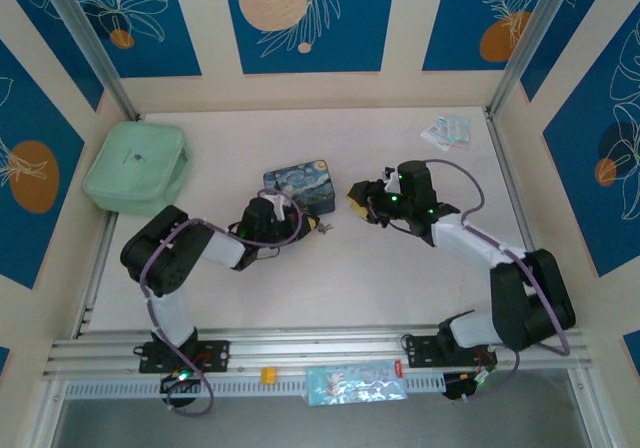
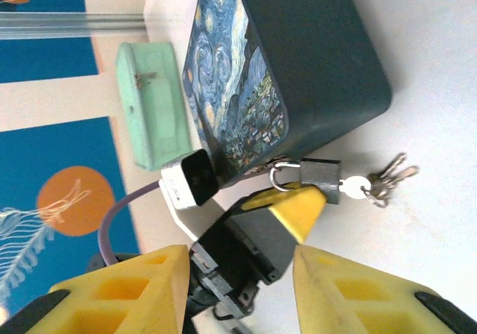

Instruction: Unlock a padlock with a key

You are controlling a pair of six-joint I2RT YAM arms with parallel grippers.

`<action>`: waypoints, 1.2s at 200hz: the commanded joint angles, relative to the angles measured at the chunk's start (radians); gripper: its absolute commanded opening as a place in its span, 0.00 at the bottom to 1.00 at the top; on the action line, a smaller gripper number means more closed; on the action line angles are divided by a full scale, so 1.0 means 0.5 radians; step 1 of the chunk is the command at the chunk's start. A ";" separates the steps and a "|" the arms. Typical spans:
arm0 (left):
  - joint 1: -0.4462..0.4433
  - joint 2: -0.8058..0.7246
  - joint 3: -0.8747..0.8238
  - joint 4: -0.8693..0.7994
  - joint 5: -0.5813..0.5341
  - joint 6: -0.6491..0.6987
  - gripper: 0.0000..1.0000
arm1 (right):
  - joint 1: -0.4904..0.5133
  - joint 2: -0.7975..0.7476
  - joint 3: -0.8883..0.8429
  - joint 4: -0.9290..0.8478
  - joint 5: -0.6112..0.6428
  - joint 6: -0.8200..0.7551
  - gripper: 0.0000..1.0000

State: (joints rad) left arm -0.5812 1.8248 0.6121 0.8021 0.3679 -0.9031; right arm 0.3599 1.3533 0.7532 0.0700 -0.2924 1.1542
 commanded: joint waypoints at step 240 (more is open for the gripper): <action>0.496 -1.267 -0.344 -1.046 -0.422 -0.072 0.87 | 0.996 1.041 0.847 -0.810 1.658 -2.187 0.43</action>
State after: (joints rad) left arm -0.3462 1.1809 0.4496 0.2497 0.1284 -0.9264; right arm 0.8574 1.8694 1.2194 -0.4072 0.4538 0.1043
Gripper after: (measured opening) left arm 0.870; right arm 0.436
